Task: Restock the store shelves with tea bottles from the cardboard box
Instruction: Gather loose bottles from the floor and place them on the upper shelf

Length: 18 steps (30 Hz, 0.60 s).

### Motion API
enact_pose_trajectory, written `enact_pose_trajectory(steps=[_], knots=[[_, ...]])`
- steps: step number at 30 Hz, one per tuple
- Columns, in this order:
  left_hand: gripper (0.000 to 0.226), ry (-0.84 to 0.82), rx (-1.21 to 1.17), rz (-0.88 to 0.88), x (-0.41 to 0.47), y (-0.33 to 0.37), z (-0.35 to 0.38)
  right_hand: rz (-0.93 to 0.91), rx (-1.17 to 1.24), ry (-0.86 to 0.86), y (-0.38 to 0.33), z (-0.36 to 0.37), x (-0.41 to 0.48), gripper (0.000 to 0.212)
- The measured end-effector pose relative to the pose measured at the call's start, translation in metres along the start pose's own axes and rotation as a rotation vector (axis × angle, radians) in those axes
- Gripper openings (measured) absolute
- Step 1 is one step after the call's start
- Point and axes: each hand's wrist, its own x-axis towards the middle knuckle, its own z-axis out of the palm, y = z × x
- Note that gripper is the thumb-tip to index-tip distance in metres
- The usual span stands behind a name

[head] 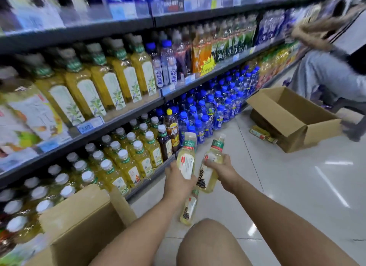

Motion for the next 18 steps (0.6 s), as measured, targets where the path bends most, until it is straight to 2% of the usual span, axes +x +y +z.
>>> enact_pose_trajectory(steps=[3, 5, 7, 8, 11, 13, 18], knots=[[0.073, 0.113, -0.029, 0.12, -0.03, 0.041, -0.062, -0.15, -0.075, -0.12, -0.078, 0.024, -0.05, 0.05], [0.074, 0.207, -0.036, 0.182, -0.051, 0.066, -0.107, -0.244, -0.145, -0.208, -0.129, 0.048, -0.086, 0.049], [0.078, 0.308, -0.025, 0.252, -0.071, 0.089, -0.155, -0.375, -0.196, -0.309, -0.175, 0.077, -0.124, 0.032], [0.08, 0.358, -0.02, 0.276, -0.083, 0.101, -0.18, -0.437, -0.216, -0.331, -0.196, 0.093, -0.141, 0.031], [0.084, 0.502, -0.013, 0.325, -0.108, 0.13, -0.257, -0.577, -0.237, -0.371, -0.255, 0.143, -0.193, 0.053], [0.083, 0.614, -0.016, 0.376, -0.123, 0.145, -0.312, -0.705, -0.284, -0.415, -0.293, 0.178, -0.225, 0.054], [0.096, 0.819, -0.036, 0.445, -0.147, 0.176, -0.444, -0.976, -0.37, -0.558, -0.383, 0.259, -0.294, 0.057]])
